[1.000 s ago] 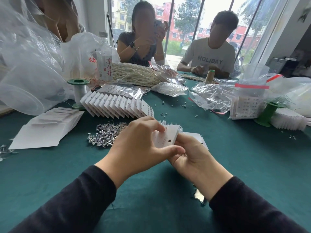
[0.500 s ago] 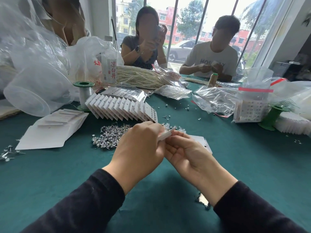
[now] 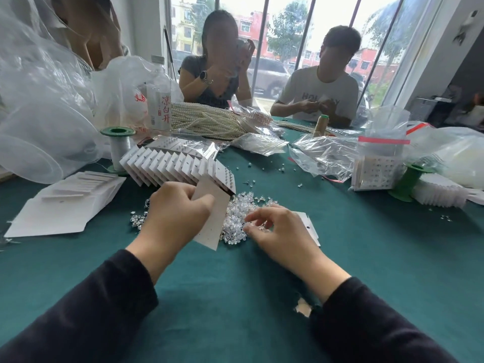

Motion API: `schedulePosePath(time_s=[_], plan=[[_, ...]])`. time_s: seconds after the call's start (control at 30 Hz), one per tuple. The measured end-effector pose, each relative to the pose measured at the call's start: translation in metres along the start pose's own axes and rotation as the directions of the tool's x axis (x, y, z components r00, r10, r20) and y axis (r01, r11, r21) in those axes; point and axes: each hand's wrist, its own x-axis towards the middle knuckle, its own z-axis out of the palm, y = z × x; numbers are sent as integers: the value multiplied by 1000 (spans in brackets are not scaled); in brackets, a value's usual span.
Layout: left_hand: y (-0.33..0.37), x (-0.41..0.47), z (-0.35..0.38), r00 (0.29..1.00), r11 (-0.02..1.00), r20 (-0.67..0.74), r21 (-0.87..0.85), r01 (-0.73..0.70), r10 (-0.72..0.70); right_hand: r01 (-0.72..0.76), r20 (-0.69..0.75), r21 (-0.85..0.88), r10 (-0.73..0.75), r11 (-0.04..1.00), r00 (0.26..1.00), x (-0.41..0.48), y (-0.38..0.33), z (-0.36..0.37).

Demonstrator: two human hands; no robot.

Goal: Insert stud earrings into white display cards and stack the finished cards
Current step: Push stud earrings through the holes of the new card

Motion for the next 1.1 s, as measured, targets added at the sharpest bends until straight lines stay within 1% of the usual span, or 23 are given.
schedulePosePath(time_s=[0.1,0.2,0.3,0.53,0.6,0.73,0.9,1.03,1.1], plan=[[-7,5,1,990,985,53,-110,137,-132,23,4,-47,-23,999,1000,4,0,6],[-8,6,3,976,970,113,-137,202,-187,36,-22,-99,-38,994,999,6,0,12],[-6,5,4,954,954,179,-142,265,-239,31,-19,-93,-33,995,999,7,0,12],[-4,4,5,931,935,218,-138,327,-293,14,-10,-40,-14,999,1000,8,-2,12],[-3,3,5,920,923,241,-159,351,-309,7,-1,-48,-7,999,1000,8,-4,12],[1,-1,5,901,905,285,-180,386,-328,34,-2,-119,-34,992,999,8,-4,14],[2,-1,4,888,897,287,-156,413,-359,43,-22,-92,-45,995,999,7,-5,14],[1,-1,3,882,887,276,-158,434,-382,108,-36,-224,-119,969,992,9,-4,16],[1,-1,3,882,886,268,-154,436,-388,101,-45,-221,-113,970,993,9,-5,18]])
